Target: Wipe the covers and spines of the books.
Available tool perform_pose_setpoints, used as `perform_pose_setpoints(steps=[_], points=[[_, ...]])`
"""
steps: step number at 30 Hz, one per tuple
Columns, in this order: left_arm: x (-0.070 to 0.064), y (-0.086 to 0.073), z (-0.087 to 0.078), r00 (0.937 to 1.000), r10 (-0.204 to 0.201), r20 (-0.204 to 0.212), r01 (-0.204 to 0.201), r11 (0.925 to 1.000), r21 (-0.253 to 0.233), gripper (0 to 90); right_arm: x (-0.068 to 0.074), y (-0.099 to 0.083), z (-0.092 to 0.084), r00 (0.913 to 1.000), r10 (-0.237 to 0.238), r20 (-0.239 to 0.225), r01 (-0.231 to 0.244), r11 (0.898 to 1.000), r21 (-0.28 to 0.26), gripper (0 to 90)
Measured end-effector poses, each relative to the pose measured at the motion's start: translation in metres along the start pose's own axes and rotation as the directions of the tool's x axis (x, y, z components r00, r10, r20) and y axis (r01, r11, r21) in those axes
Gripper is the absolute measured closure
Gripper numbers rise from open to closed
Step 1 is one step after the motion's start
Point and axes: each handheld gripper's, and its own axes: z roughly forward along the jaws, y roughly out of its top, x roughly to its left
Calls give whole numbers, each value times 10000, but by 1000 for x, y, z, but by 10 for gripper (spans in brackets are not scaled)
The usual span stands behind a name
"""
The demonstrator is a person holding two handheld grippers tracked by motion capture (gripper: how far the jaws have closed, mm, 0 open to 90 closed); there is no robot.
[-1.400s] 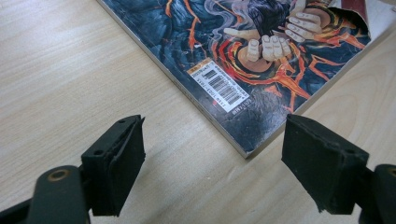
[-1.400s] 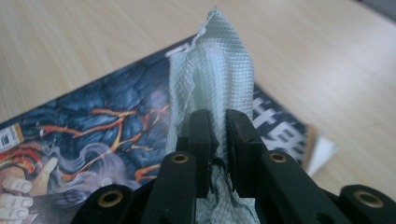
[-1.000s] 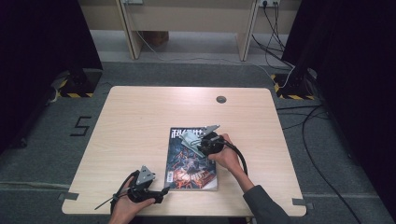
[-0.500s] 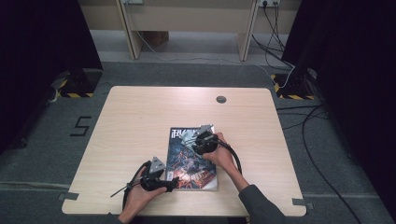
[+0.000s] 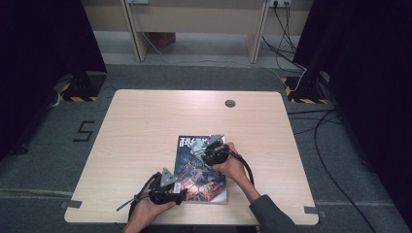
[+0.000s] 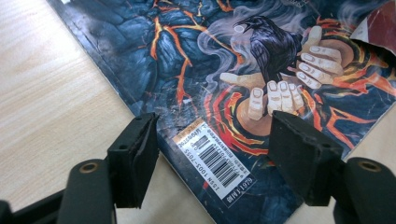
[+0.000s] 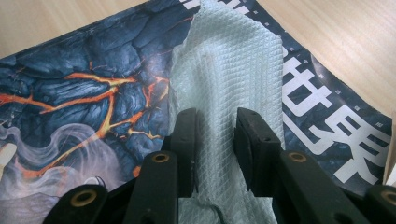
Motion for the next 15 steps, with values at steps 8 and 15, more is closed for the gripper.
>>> perform_pose_setpoints(steps=[8, 15], points=[[-8, -3, -3, 9995, 310, -19, -310, 9994, -130, 413, -11, -1, 1, 9991, 151, 393, -148, 9999, -65, 726], [-6, -3, -3, 9997, 219, 116, -217, 9996, -170, 409, -47, -8, 2, 9836, 793, 1617, -773, 9968, -186, 755]])
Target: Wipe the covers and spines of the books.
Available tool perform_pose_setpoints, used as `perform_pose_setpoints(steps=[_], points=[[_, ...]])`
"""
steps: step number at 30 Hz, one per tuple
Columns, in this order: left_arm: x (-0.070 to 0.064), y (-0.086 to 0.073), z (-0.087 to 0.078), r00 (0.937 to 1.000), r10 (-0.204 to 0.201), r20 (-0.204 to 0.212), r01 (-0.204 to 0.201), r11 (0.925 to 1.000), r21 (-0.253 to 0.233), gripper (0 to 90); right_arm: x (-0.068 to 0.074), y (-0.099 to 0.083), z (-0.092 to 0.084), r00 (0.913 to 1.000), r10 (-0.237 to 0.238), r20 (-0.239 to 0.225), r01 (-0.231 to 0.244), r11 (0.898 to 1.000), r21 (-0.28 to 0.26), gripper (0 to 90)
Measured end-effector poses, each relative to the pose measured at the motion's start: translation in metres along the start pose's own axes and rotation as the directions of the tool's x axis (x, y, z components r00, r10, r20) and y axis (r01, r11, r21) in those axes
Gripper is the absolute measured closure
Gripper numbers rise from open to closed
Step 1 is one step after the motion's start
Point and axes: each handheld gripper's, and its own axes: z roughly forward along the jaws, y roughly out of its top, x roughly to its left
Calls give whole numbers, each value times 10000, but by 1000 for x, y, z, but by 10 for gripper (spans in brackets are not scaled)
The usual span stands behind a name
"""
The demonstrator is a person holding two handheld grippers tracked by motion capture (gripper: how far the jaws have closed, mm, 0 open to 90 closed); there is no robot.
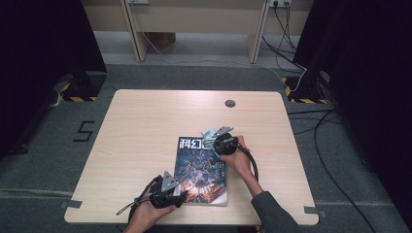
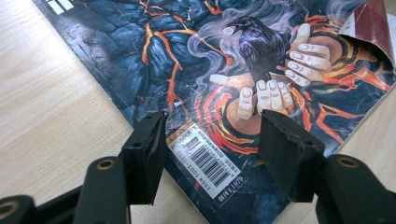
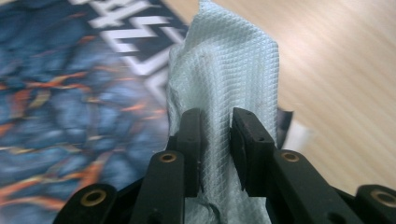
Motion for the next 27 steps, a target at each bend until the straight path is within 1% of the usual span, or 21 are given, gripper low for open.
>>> perform_pose_setpoints(steps=[1, 2, 3, 4, 6, 8, 9, 10, 11, 12, 13, 15, 16, 17, 18, 19, 20, 21, 23, 25, 27], points=[[1, -1, 0, 10000, -41, 69, 41, 10000, -20, 406, -3, -1, 0, 9999, 106, 16, -106, 9999, -36, 758], [1, -1, 0, 10000, -41, 69, 41, 10000, -20, 406, -3, -1, 0, 9999, 106, 16, -106, 9999, -36, 758], [1, -1, 0, 10000, -30, 67, 31, 10000, -82, 406, -7, -1, 1, 9997, 88, 217, -87, 10000, -26, 759], [1, -1, 0, 10000, -13, 56, 13, 10000, -62, 406, -8, -1, 1, 9995, 73, 320, -73, 10000, -3, 759], [2, -1, 0, 9999, -12, 114, 13, 10000, -52, 404, -8, -1, 1, 9994, 63, 347, -63, 10000, 3, 759], [2, -1, 1, 9999, -32, 155, 34, 9999, -115, 402, -5, 0, 1, 9987, -148, 497, 145, 9999, 57, 763], [3, -1, 0, 9999, 59, 147, -59, 10000, -53, 402, -2, 1, 1, 9980, -244, 582, 241, 9997, 68, 763], [3, -1, 0, 9999, 26, 167, -25, 10000, -50, 402, 1, 2, 1, 9977, -392, 558, 389, 9992, 59, 763], [3, -1, 1, 9998, -2, 198, 3, 10000, -68, 401, 5, 3, 2, 9984, -459, 335, 459, 9989, 24, 763], [3, -1, 1, 9998, -2, 198, 3, 10000, -68, 400, 5, 3, 2, 9984, -459, 335, 459, 9989, 24, 763], [4, -1, 0, 9998, 90, 201, -90, 10000, -8, 400, 19, 7, 2, 9971, -764, 11, 764, 9971, -54, 767], [4, -1, 0, 9998, 100, 184, -100, 9999, -5, 399, 36, 12, 3, 9929, -1056, -546, 1048, 9943, -172, 766], [4, -1, 0, 9998, 44, 206, -43, 10000, -37, 399, 44, 14, 3, 9890, -1203, -863, 1185, 9926, -258, 767], [4, -1, 1, 9997, 46, 220, -45, 10000, -43, 399, 52, 16, 3, 9857, -1362, -991, 1343, 9906, -259, 767], [4, -1, 0, 9997, 56, 224, -54, 10000, -68, 399, 58, 18, 3, 9825, -1563, -1010, 1543, 9877, -268, 767], [4, -2, 0, 9997, 74, 213, -72, 9999, -79, 399, 60, 20, 3, 9791, -1819, -912, 1800, 9832, -285, 766], [4, -2, 0, 9998, 67, 208, -65, 9999, -108, 399, 60, 20, 3, 9788, -1828, -923, 1812, 9831, -257, 761], [4, -2, 0, 9998, 67, 208, -65, 9999, -108, 399, 57, 20, 4, 9801, -1613, -1156, 1594, 9869, -254, 757], [4, -2, 0, 9997, 60, 228, -58, 9999, -91, 398, 48, 17, 5, 9860, -1209, -1148, 1178, 9925, -338, 756], [4, -2, 1, 9997, 9, 227, -5, 9999, -172, 398, 36, 13, 4, 9925, -941, -780, 924, 9954, -244, 756], [4, -2, 1, 9997, 9, 228, -6, 9999, -141, 398, 20, 8, 4, 9972, -573, -473, 564, 9982, -185, 756]])
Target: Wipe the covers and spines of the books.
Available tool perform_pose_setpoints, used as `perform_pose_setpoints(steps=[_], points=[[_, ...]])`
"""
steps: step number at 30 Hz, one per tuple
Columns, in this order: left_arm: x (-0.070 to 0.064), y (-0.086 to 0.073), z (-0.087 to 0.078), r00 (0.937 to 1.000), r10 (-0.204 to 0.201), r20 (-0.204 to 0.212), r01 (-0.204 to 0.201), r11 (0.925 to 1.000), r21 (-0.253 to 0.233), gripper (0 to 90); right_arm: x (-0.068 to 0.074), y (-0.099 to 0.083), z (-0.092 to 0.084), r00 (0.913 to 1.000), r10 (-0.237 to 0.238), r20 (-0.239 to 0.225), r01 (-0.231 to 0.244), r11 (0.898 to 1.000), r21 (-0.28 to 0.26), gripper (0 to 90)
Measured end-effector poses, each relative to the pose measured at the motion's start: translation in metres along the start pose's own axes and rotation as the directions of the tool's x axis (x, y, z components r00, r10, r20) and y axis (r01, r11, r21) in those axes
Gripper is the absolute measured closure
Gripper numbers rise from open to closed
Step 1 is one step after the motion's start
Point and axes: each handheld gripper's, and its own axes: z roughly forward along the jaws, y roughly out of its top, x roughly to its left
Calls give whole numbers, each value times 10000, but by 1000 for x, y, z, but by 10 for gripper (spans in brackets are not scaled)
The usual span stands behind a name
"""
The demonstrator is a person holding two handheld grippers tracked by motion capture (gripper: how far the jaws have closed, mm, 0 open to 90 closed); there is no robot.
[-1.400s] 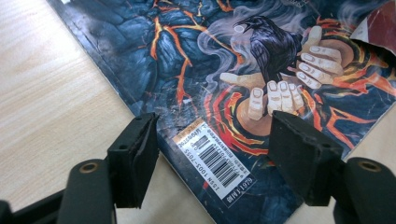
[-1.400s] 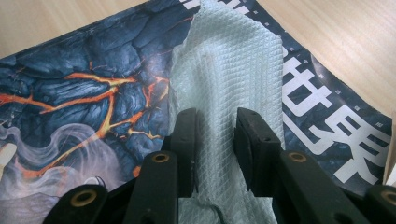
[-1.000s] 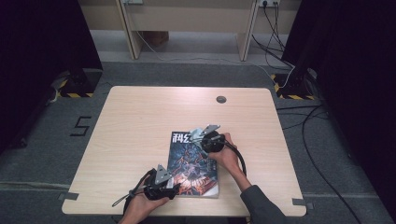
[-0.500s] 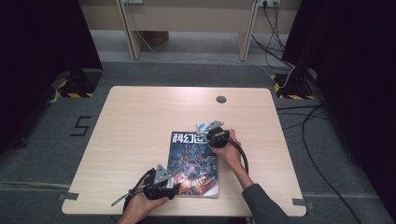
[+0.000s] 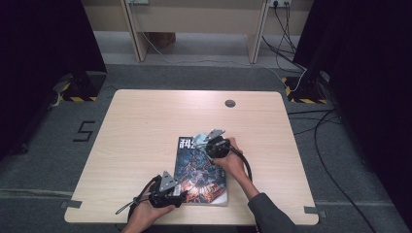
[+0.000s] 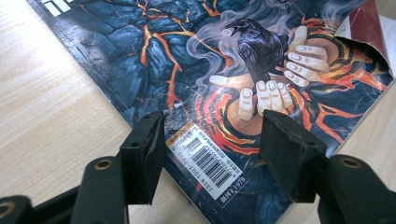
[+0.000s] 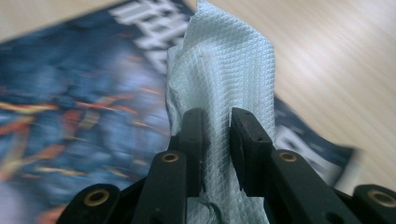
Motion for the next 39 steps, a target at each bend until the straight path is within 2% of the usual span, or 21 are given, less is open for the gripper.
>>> perform_pose_setpoints(steps=[1, 2, 4, 6, 9, 11, 12, 15, 19, 21, 23, 25, 26, 28, 29, 30, 33, 36, 39], points=[[0, 0, 0, 10000, 0, 0, 0, 10000, 0, 398, 0, 0, 0, 10000, 0, 0, 0, 10000, 0, 756], [0, 0, 0, 10000, 6, 26, -6, 10000, -18, 397, -14, -7, -2, 9991, 327, 252, -326, 9995, -25, 756], [0, 0, 0, 10000, -20, 3, 20, 10000, -31, 398, -23, -11, -5, 9975, 583, 390, -584, 9983, 10, 755], [0, 0, 0, 10000, -17, 15, 18, 10000, -25, 397, -27, -14, -5, 9960, 821, 345, -818, 9966, -104, 755], [1, 0, 0, 10000, 24, 26, -24, 10000, 3, 397, -26, -13, -5, 9967, 667, 460, -666, 9978, -39, 755], [0, 0, 0, 10000, 8, 7, -8, 10000, -11, 397, -21, -11, -5, 9967, 277, 760, -287, 9995, 111, 751], [0, 0, 0, 10000, 19, 17, -19, 10000, 16, 397, -18, -10, -4, 9970, 272, 730, -279, 9996, 90, 748], [1, 0, 0, 10000, 45, 37, -45, 10000, 19, 396, -7, -5, -2, 9995, 316, -24, -316, 9995, -86, 739], [2, 0, 0, 9999, 121, 29, -122, 9999, 99, 395, 17, 6, 2, 9980, -170, -602, 158, 9997, -194, 742], [1, 0, 0, 10000, 52, 33, -52, 10000, -6, 395, 25, 9, 3, 9968, -398, -691, 383, 9990, -225, 744], [1, 0, 0, 10000, 68, 30, -68, 10000, 20, 395, 27, 10, 4, 9964, -513, -669, 500, 9985, -219, 743], [1, 0, 0, 10000, 63, 21, -63, 10000, 41, 395, 23, 9, 4, 9955, -248, -912, 223, 9993, -284, 743], [1, 0, 0, 10000, 56, 28, -56, 10000, 25, 395, 21, 9, 4, 9958, -195, -890, 172, 9995, -257, 743], [1, 0, 0, 10000, 61, 17, -61, 10000, 30, 395, 15, 7, 2, 9988, -261, -419, 258, 9996, -74, 743], [1, 0, 0, 10000, 61, 17, -61, 10000, 30, 395, 15, 7, 2, 9988, -261, -419, 258, 9996, -74, 743], [1, 0, 0, 10000, 60, 24, -60, 10000, 15, 395, 6, 3, 1, 9998, -162, -115, 161, 9999, -26, 743], [1, 0, 0, 10000, 59, 24, -59, 10000, -3, 395, -6, -1, 1, 9993, 186, 319, -188, 9998, 70, 743], [1, 0, 0, 10000, 49, 16, -49, 10000, 7, 395, -11, 3, 5, 9976, 689, 89, -689, 9976, 6, 737], [1, 0, 0, 10000, 32, 17, -32, 10000, -11, 395, -5, 15, 17, 9967, 778, -240, -785, 9965, -287, 737]])
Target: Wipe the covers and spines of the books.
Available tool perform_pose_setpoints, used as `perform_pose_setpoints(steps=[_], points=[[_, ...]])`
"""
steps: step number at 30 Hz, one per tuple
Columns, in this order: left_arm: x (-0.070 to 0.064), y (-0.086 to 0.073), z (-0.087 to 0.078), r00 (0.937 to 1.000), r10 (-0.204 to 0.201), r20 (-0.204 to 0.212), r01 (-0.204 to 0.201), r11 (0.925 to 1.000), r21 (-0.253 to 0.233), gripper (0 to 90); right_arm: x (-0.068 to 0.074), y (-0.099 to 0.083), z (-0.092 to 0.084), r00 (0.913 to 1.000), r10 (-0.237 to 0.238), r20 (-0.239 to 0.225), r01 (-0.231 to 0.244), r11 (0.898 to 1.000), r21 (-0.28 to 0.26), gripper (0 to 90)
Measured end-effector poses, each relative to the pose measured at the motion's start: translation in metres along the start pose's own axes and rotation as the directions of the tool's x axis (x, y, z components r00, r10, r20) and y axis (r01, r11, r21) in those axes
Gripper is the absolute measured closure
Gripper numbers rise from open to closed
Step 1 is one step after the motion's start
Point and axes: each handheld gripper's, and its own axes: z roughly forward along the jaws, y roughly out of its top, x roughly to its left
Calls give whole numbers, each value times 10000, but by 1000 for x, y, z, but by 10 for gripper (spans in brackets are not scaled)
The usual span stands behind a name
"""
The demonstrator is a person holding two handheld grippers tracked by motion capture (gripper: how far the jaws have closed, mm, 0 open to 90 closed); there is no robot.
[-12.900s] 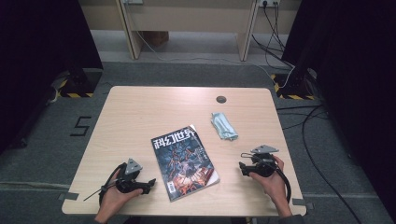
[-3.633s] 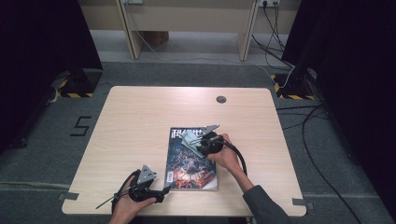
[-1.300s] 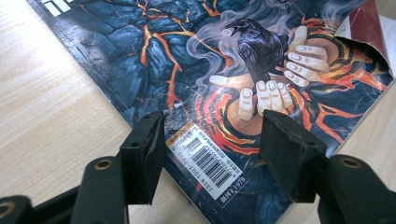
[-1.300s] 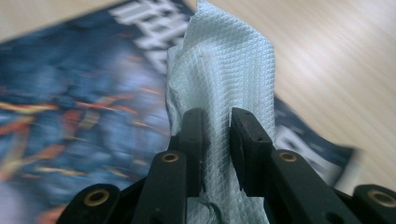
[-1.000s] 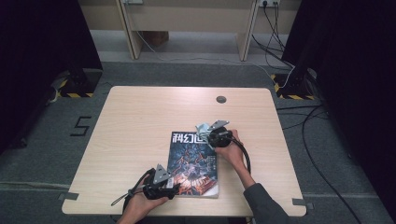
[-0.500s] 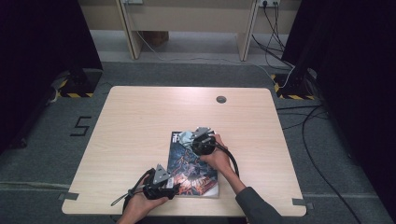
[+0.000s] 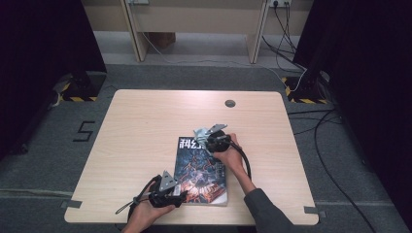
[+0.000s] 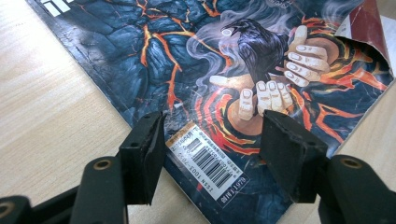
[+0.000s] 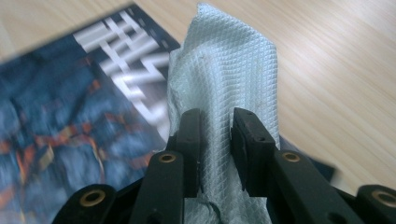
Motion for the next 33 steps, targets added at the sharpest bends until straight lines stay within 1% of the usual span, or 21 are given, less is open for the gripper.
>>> perform_pose_setpoints(steps=[1, 2, 3, 4, 6, 8, 12, 13, 15, 16, 17, 20, 22, 23, 24, 25, 27, 29, 33], points=[[0, 0, 0, 10000, -2, -1, 2, 10000, 3, 395, 5, 6, 5, 9999, -137, -80, 137, 9999, 9, 738], [0, 0, 0, 10000, -2, -1, 2, 10000, 3, 395, 5, 6, 5, 9999, -137, -80, 137, 9999, 9, 738], [0, 0, 0, 10000, -15, 0, 15, 10000, 4, 395, 16, 18, 13, 9989, -339, -322, 341, 9994, 69, 742], [0, 0, 0, 10000, -10, 2, 10, 10000, 1, 395, 22, 24, 17, 9978, -575, -341, 576, 9983, 36, 744], [0, 0, 0, 10000, -9, 3, 9, 10000, 0, 394, 33, 33, 24, 9957, -765, -527, 769, 9970, 42, 745], [0, 0, 0, 10000, -11, 5, 11, 10000, -1, 395, 41, 39, 29, 9936, -963, -590, 966, 9953, 8, 746], [0, 0, 0, 10000, 4, -3, -4, 10000, 23, 395, 50, 44, 31, 9901, -1240, -656, 1249, 9921, 91, 750], [0, 0, 0, 10000, 5, -5, -5, 10000, 20, 395, 50, 44, 31, 9888, -1325, -688, 1331, 9911, 32, 751], [0, 0, 0, 10000, 11, -4, -11, 10000, 22, 395, 50, 44, 31, 9884, -1350, -691, 1359, 9907, 90, 750], [0, 0, 0, 10000, -2, -3, 2, 10000, 11, 395, 50, 43, 30, 9880, -1320, -806, 1327, 9911, 37, 750], [0, 0, 0, 10000, 3, -4, -3, 10000, 12, 395, 49, 42, 30, 9864, -1423, -825, 1429, 9897, 21, 750], [0, 0, 0, 10000, -5, -2, 5, 10000, 15, 395, 49, 41, 29, 9867, -1406, -818, 1413, 9900, 21, 750], [0, 0, 0, 10000, 9, -3, -9, 10000, 23, 395, 45, 37, 25, 9871, -1341, -869, 1354, 9908, 85, 750], [0, 0, 0, 10000, 14, 0, -14, 10000, 20, 395, 42, 35, 23, 9870, -1365, -843, 1376, 9905, 79, 750], [0, 0, 0, 10000, 9, -3, -9, 10000, 18, 395, 39, 32, 21, 9887, -1298, -747, 1311, 9913, 125, 750], [0, 0, 0, 10000, 9, -3, -9, 10000, 18, 395, 35, 29, 19, 9889, -1288, -745, 1300, 9915, 114, 749], [0, 0, 0, 10000, 20, -8, -20, 10000, 11, 395, 27, 23, 14, 9916, -1158, -584, 1169, 9930, 148, 749], [0, 0, 0, 10000, 13, -1, -13, 10000, 11, 395, 18, 15, 8, 9951, -870, -471, 878, 9960, 163, 748], [0, 0, 0, 10000, 26, -8, -26, 10000, 21, 395, 0, -1, -4, 9979, -635, -139, 638, 9978, 181, 748]])
